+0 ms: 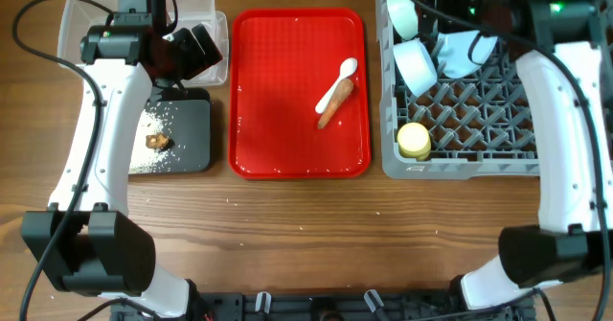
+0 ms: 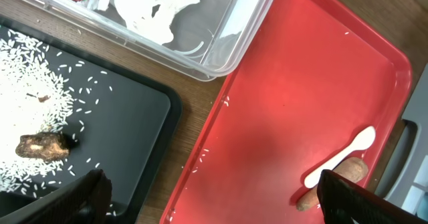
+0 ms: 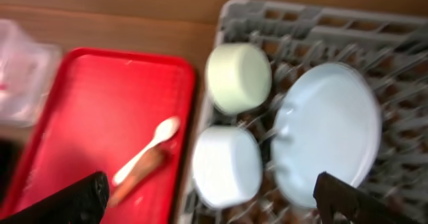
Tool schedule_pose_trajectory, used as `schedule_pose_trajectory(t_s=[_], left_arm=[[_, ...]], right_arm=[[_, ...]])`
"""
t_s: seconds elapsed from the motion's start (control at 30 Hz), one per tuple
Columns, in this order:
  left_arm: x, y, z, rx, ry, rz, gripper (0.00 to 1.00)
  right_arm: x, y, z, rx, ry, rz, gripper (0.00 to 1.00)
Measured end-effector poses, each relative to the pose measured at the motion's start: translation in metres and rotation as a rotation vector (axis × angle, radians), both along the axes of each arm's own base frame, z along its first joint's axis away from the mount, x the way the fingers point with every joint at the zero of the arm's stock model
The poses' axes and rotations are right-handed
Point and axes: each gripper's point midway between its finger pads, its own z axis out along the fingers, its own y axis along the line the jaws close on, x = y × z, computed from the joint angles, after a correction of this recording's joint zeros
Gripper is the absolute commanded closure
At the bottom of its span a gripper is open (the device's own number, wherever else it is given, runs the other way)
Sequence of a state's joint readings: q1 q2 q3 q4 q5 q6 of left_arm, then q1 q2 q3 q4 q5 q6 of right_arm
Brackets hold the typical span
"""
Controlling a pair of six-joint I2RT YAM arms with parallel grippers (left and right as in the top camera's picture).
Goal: Sort waste into correct bins and load items into the dishwasher rack
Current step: 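Lift the plate with the right gripper and stand it in the rack, then reach the left gripper to the carrot on the red tray and grasp it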
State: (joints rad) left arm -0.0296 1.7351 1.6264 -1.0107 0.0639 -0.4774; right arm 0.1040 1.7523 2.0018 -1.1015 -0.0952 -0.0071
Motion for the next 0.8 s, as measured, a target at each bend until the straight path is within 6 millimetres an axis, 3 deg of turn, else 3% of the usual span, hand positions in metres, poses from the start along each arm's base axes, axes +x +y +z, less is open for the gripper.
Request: schedule_pose_trajectory(t_s=[0.2, 0.37, 0.43, 0.47, 0.63, 0.73, 0.8], left_arm=[[0.000, -0.002, 0.000, -0.011, 0.000, -0.006, 0.00], [-0.004, -0.019, 0.000, -0.082, 0.015, -0.048, 0.09], [-0.003, -0.034, 0.001, -0.090, 0.002, -0.094, 0.08], [-0.001, -0.045, 0.002, -0.090, -0.007, -0.130, 0.07], [-0.010, -0.146, -0.016, -0.027, -0.025, -0.424, 0.05], [-0.029, -0.206, -0.045, 0.044, 0.001, -0.611, 0.06], [-0.040, -0.231, -0.064, 0.087, 0.016, -0.697, 0.06]], right_arm=[[-0.020, -0.002, -0.011, 0.069, 0.104, -0.035, 0.00], [-0.035, -0.036, 0.000, 0.098, 0.113, -0.136, 0.00], [-0.041, -0.050, 0.009, 0.103, 0.094, -0.172, 0.00], [-0.045, -0.056, 0.013, 0.106, 0.087, -0.189, 0.00], [-0.054, -0.061, 0.015, 0.106, 0.099, -0.205, 0.00], [-0.056, -0.062, 0.013, 0.101, 0.109, -0.209, 0.00], [-0.058, -0.063, 0.012, 0.097, 0.118, -0.212, 0.00]])
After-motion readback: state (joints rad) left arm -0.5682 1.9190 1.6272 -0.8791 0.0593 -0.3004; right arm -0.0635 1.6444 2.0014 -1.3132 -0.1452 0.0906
